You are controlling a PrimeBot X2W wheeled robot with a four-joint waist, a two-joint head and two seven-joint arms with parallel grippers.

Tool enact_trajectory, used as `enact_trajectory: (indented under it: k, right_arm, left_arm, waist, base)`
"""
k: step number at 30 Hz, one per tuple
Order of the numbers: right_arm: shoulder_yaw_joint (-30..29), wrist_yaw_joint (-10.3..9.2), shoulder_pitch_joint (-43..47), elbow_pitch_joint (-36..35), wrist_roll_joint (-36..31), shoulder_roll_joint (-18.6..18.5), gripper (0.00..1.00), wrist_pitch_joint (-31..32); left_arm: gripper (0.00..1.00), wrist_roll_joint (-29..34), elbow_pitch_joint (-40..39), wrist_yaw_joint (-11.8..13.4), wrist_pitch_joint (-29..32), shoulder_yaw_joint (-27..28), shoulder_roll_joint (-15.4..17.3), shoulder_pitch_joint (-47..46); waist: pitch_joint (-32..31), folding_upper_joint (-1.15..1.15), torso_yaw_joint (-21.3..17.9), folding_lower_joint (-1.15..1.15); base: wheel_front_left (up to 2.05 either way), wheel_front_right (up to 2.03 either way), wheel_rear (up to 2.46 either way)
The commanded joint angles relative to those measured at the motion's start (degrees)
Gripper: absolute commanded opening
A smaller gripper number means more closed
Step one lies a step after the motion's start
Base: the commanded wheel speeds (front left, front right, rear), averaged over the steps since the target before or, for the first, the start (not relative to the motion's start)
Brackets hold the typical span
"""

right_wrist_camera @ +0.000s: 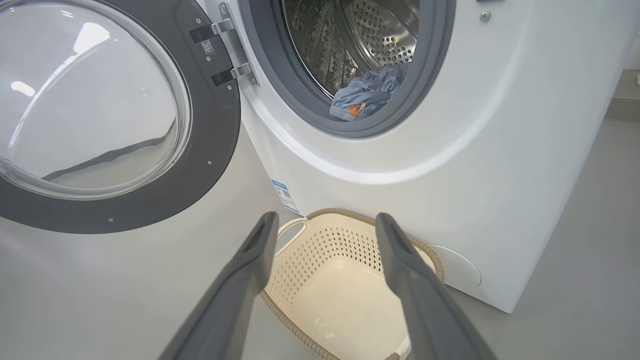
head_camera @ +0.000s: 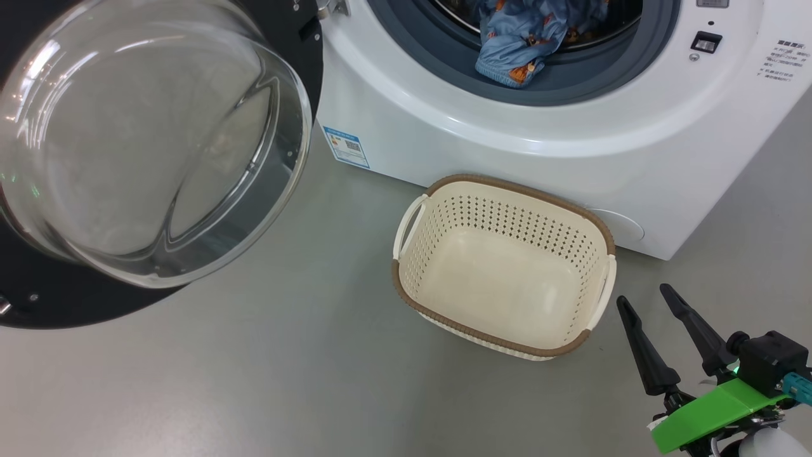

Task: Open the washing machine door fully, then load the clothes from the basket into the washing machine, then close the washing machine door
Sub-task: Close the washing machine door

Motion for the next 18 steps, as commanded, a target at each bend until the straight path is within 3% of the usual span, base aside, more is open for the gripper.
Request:
enact_trajectory:
  k: [1, 18]
  right_arm:
    - [1.0, 0.30, -1.2, -1.3, -0.3, -0.8, 1.00, -0.5]
    - [0.8, 0.30, -0.6, -0.6, -0.3, 0.2, 1.00, -0.5]
  left_arm:
    - [0.00, 0.0, -1.6, 0.1, 1.5, 0.4, 3.3, -0.8]
    - [0.00, -2.0, -10.2, -0.7, 15.4, -3.7, 3.5, 4.8]
  waist:
    - [0.0, -0.01, 0.0, 0.00]
    - [-2.5, -0.01, 0.3, 0.00]
  base:
    - [0.00, 0.00, 0.00]
    - [0.00, 0.00, 0.00]
